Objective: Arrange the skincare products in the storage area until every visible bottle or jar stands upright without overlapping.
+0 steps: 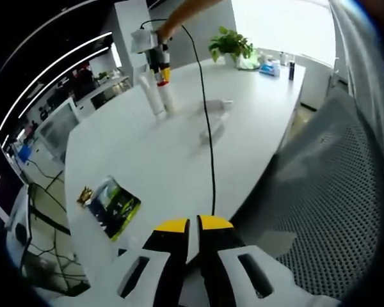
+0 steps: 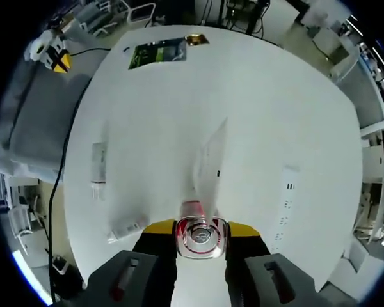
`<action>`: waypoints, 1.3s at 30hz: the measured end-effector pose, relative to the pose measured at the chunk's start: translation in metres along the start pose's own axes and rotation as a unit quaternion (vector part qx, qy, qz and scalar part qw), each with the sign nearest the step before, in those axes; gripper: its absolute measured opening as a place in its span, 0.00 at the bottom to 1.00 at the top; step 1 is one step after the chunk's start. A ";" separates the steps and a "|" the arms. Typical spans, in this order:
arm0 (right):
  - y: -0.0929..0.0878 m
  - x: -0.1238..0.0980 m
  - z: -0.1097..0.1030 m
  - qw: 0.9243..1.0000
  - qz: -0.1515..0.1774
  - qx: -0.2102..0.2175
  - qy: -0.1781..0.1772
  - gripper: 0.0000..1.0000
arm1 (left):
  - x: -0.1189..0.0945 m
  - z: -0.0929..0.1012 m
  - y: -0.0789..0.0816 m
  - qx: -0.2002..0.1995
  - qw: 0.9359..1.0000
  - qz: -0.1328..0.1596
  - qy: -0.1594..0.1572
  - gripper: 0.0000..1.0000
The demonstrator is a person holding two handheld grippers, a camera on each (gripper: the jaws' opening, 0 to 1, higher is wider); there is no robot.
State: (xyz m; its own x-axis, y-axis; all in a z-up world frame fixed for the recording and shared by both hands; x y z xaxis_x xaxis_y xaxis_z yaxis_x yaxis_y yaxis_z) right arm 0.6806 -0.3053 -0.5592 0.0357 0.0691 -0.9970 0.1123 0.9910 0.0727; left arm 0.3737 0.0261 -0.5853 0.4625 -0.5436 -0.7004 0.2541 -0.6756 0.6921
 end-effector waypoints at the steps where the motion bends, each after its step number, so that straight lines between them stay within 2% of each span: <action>1: 0.000 0.000 0.000 1.000 -0.001 0.001 0.001 0.22 | 0.000 0.000 0.000 0.000 1.000 0.000 0.000 0.02; 18: -0.001 0.003 0.000 0.999 -0.013 0.022 0.024 0.25 | 0.000 0.000 -0.001 0.001 1.000 -0.002 0.000 0.02; 22: -0.004 0.006 0.001 0.999 -0.019 0.029 0.019 0.30 | 0.000 0.000 -0.001 0.001 1.000 -0.002 0.000 0.02; 29: -0.005 0.005 0.000 0.999 -0.017 0.035 0.015 0.33 | 0.000 0.000 -0.001 0.002 1.000 -0.004 -0.001 0.02; 32: -0.008 0.004 0.000 0.999 -0.010 0.043 0.009 0.40 | 0.000 0.000 -0.001 0.002 1.000 -0.003 0.000 0.02; 34: -0.012 0.003 0.001 0.998 -0.002 0.056 -0.001 0.42 | 0.000 0.000 -0.001 0.002 1.000 -0.002 0.001 0.02; 37: -0.025 0.001 0.002 0.994 -0.001 0.108 -0.025 0.46 | 0.000 0.000 0.000 0.003 1.000 -0.002 0.001 0.02; 39: -0.033 0.002 -0.002 0.990 0.015 0.140 -0.028 0.48 | 0.000 0.000 0.000 0.004 1.000 -0.001 0.000 0.02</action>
State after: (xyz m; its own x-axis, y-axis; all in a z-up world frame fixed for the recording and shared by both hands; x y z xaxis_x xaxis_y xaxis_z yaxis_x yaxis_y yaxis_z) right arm 0.6745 -0.3373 -0.5633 0.0979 0.0841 -0.9916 0.3807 0.9174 0.1154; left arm 0.3731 0.0261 -0.5852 0.4628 -0.5420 -0.7015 0.2479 -0.6806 0.6894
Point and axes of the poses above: the point that each gripper's makers call its tool centre point, and the gripper's own axes: x roughly forward along the fingers, z roughly to its right, y roughly out of its top, the point moved 4 cm from there along -x, roughly backward along the fingers, and after that the axes turned 1 degree about y, right-handed, at the moved point
